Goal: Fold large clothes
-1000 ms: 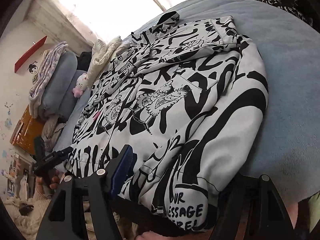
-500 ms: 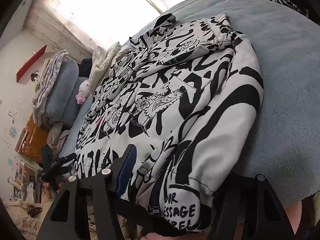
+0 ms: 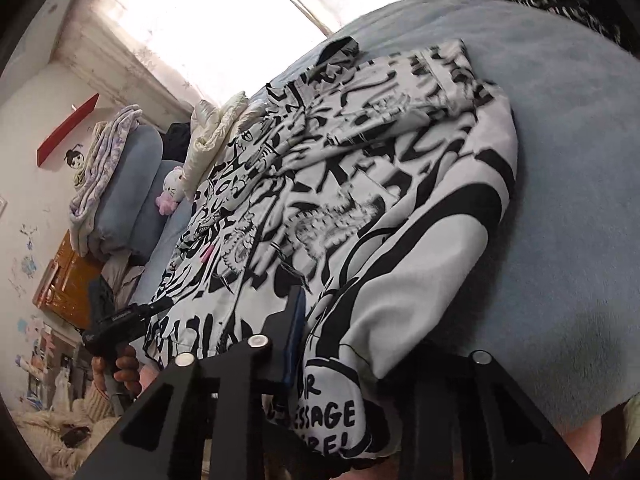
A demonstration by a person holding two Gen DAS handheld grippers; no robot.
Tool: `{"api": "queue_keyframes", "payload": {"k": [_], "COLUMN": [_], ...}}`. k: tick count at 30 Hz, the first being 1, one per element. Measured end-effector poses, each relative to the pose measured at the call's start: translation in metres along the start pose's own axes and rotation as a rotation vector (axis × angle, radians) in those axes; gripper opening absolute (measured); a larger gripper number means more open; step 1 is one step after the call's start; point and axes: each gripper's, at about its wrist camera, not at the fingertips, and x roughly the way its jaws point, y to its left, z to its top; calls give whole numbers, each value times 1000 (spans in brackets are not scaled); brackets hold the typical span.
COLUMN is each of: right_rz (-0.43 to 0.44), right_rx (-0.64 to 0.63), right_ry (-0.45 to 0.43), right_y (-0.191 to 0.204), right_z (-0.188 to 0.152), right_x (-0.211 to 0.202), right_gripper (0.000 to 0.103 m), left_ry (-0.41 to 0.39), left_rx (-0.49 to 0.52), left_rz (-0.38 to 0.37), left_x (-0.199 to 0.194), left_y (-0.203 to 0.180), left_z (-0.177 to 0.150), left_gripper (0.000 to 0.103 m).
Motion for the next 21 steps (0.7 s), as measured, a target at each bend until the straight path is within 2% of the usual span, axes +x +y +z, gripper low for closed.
{"api": "queue_keyframes", "payload": {"k": [1, 4, 7, 11, 16, 21], "right_rz": [1, 22, 40, 76, 80, 108], "right_rx": [-16, -62, -120, -173, -223, -162], "right_ry": [-14, -78, -139, -159, -115, -118], "right_y": [6, 22, 39, 55, 64, 62], "right_z": [3, 12, 17, 18, 21, 35], "right_x": [-3, -22, -46, -70, -101, -119], "right_gripper": [22, 17, 16, 15, 15, 15], "left_ry": [2, -21, -75, -120, -71, -20], "left_rx": [5, -39, -46, -18, -50, -163], "left_rz": [32, 64, 63, 44, -6, -89], "left_x": [1, -11, -37, -79, -121, -136], "left_y": [-5, -16, -28, -44, -37, -14], "left_z": [3, 6, 5, -2, -12, -8], "left_gripper": [18, 9, 7, 7, 7, 7]}}
